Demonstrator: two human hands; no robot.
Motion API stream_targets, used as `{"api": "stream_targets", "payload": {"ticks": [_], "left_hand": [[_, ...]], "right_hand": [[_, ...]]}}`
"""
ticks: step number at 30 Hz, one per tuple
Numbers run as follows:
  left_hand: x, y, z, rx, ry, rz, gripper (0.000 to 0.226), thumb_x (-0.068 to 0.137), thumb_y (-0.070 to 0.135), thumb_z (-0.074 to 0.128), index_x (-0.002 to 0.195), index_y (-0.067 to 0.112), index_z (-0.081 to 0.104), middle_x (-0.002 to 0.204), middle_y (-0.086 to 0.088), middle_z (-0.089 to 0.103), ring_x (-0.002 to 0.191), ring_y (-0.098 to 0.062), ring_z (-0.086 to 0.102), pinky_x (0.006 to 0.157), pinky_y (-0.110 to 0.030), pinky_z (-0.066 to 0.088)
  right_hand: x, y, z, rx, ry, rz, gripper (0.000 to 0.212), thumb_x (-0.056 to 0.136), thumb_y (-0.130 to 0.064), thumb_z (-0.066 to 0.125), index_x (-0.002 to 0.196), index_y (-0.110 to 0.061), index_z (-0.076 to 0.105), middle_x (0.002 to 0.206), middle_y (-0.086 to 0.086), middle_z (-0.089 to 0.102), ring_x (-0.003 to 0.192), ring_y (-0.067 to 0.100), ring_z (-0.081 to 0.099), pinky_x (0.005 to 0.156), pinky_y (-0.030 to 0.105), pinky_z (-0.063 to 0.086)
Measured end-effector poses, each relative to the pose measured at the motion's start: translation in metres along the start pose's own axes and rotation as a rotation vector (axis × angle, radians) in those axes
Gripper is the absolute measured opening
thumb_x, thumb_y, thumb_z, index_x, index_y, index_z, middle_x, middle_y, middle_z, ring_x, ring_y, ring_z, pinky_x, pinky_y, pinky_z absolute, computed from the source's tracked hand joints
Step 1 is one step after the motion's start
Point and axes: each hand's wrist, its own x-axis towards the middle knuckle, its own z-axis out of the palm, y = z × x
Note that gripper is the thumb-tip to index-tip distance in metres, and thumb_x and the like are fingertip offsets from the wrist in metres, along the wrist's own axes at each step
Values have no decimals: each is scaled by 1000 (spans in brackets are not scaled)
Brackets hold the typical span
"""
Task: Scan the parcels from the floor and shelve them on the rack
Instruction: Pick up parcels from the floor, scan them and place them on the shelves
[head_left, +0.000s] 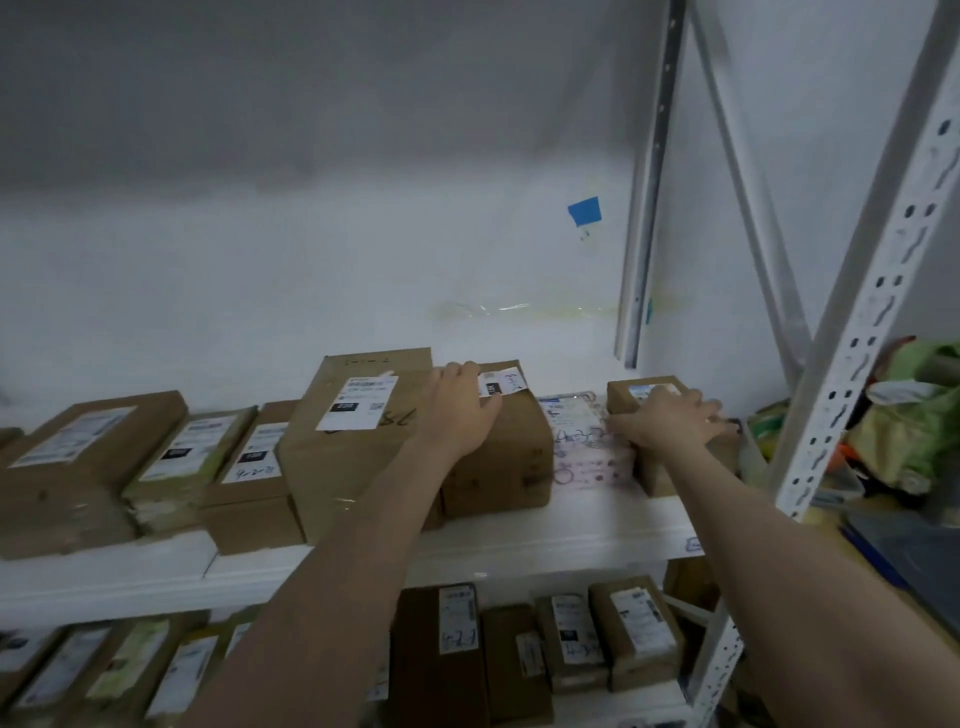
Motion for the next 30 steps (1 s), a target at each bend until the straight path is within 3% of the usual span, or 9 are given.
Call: {"api": "stream_targets", "payload": {"ticks": [4,9,13,17,20,22,25,30], "left_hand": [[-20,-55,-35,55,65,-43,46,104,39,44,137,8,51,139,-12,53,131,-29,42,107,-39,36],[-69,-174,-82,102,147,-149,49,102,41,46,137,7,52,139,-15,54,130,-32,42,106,-41,37],[-130,-283,-120,147,126,-292,52,101,44,46,139,8,50,142,-15,50,132,-33,40,109,-41,34],[-184,-383,-151,210,-5,-432,62,100,53,44,151,17,36,158,-14,33,145,-39,26,117,-49,25],[-199,-432,-162,176,-116,-477,74,99,56,46,161,29,14,169,-11,5,152,-44,3,121,-56,14],[-197,-451,-166,167,-137,-475,78,99,58,46,161,34,5,169,-10,-3,152,-46,-2,121,-58,14],[-185,-472,-168,152,-153,-462,78,99,58,46,161,36,4,169,-10,-6,151,-48,-3,120,-60,11],[-172,-496,-159,9,-177,-375,68,102,49,48,160,31,17,168,-13,-1,152,-45,-2,122,-59,16]], "right_hand": [[-52,-72,14,176,145,-234,69,85,-53,61,141,-16,46,151,20,37,143,42,23,116,58,21],[-160,-183,56,355,322,-535,57,84,-40,63,132,-12,56,140,13,53,137,35,36,112,48,31],[-257,-261,102,379,270,-740,51,87,-33,63,132,-9,58,136,15,56,134,35,41,112,44,33],[-328,-323,146,308,55,-949,57,89,-30,63,143,-15,49,152,8,44,140,28,37,112,39,33],[-359,-357,169,203,-79,-1018,62,93,-30,62,150,-21,39,159,4,33,145,25,30,114,39,32],[-371,-376,179,215,-111,-1023,62,93,-27,61,150,-20,38,159,4,34,145,26,30,111,41,36],[-378,-402,189,229,-73,-1045,60,91,-27,63,147,-20,43,153,5,43,138,29,37,108,42,38],[-380,-456,202,352,135,-1101,50,88,-27,63,137,-15,56,140,7,57,129,31,46,108,45,38]]}}
